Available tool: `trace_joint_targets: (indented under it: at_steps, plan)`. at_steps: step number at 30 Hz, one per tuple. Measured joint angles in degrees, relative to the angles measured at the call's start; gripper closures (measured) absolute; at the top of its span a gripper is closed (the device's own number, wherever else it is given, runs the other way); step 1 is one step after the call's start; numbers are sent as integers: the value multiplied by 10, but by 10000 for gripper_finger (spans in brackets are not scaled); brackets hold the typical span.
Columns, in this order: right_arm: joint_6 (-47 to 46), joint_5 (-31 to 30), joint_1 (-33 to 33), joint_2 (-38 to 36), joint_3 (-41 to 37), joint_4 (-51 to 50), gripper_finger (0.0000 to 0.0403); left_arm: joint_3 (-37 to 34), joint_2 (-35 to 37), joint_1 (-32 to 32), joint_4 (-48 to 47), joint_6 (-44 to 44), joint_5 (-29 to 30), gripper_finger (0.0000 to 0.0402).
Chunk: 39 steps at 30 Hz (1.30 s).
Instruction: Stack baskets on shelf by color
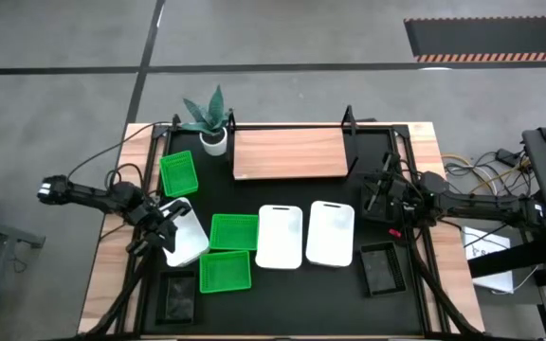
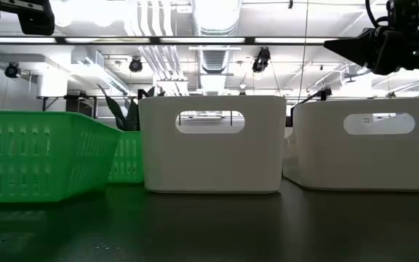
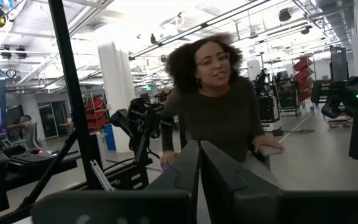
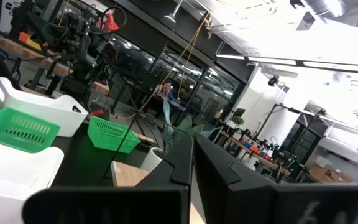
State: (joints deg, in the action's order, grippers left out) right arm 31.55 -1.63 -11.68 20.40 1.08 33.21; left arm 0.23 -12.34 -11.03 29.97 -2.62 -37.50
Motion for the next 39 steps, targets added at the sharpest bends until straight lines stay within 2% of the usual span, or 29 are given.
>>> trace_joint_targets:
  at_steps: [35, 37, 39]
  plan:
    - [0, 0, 0, 0, 0, 0, 394, 0, 0, 0, 0, 2, 0, 402]
    - [1, 0, 0, 0, 0, 0, 394, 0, 1, 0, 9, 46, 5, 402]
    - [0, 0, 0, 0, 0, 0, 394, 0, -2, 0, 64, 103, 10, 402]
